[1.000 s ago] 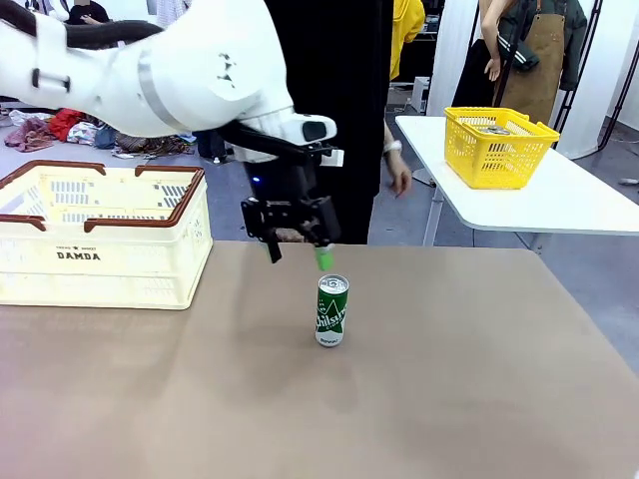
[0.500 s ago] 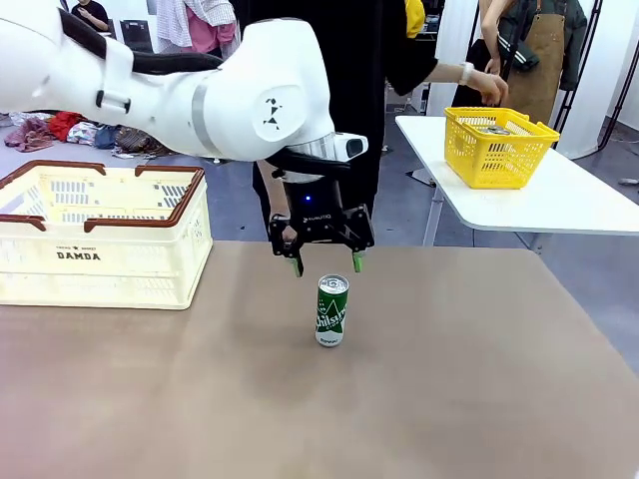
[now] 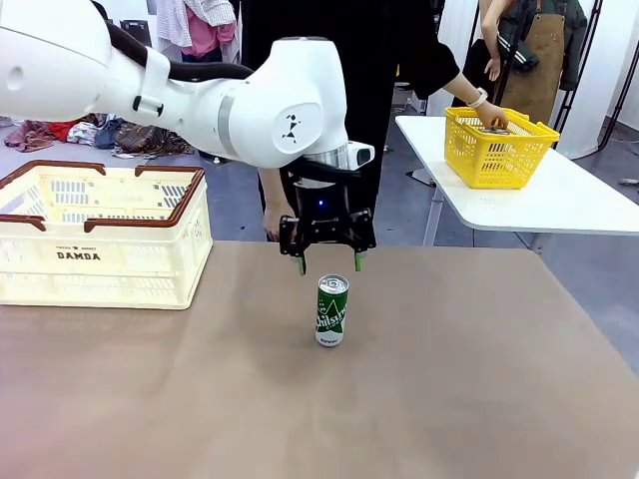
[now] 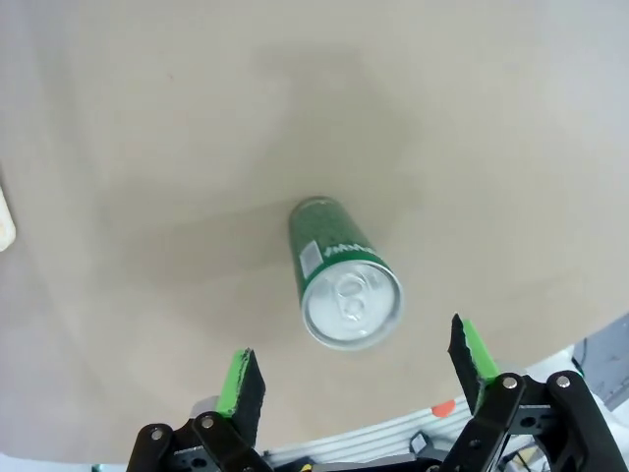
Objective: Place the drinks into the Shopping basket.
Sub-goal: Pick up one drink and place it into the Shopping basket.
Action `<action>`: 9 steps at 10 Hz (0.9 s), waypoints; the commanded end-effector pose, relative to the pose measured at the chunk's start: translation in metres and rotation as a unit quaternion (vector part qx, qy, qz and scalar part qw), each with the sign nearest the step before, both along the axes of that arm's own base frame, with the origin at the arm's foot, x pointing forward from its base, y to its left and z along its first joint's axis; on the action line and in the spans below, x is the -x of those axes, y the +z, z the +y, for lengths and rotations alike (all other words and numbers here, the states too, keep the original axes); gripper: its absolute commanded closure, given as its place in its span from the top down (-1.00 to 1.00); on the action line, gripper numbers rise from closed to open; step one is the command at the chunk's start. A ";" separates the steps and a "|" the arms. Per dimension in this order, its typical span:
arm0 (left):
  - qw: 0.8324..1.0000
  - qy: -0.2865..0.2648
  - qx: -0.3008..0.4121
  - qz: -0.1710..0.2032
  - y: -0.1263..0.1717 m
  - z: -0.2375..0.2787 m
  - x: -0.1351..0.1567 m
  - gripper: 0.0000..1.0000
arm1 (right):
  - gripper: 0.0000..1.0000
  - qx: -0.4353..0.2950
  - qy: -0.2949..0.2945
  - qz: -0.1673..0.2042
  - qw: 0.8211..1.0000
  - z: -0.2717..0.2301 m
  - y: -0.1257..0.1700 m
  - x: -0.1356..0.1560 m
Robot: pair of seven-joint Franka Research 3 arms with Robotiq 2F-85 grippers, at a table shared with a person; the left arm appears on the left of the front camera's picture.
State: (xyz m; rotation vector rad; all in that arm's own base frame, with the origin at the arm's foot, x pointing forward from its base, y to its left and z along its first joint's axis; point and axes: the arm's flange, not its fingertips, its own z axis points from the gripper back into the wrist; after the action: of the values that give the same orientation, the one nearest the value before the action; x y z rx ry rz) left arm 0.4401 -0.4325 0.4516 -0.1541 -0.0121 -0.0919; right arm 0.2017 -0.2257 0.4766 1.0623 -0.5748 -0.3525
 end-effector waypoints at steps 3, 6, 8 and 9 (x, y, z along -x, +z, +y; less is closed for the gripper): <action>1.000 0.015 0.000 0.014 -0.026 -0.002 -0.004 1.00 | 1.00 -0.001 0.003 -0.014 1.000 -0.001 0.002 -0.001; 1.000 0.001 0.005 0.027 -0.046 -0.009 -0.010 1.00 | 1.00 -0.001 0.003 -0.014 1.000 -0.001 0.002 -0.001; 1.000 0.002 -0.002 0.021 -0.038 -0.006 -0.006 1.00 | 1.00 -0.001 0.003 -0.014 1.000 -0.001 0.002 -0.001; 1.000 -0.014 0.026 -0.007 -0.005 0.008 0.005 1.00 | 1.00 -0.001 0.003 -0.014 1.000 -0.001 0.002 -0.001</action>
State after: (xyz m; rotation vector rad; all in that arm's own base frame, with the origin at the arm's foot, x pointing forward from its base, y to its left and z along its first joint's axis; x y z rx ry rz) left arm 0.4473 -0.4427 0.4166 -0.1629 0.0164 -0.0926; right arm 0.2018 -0.2256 0.4766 1.0623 -0.5745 -0.3524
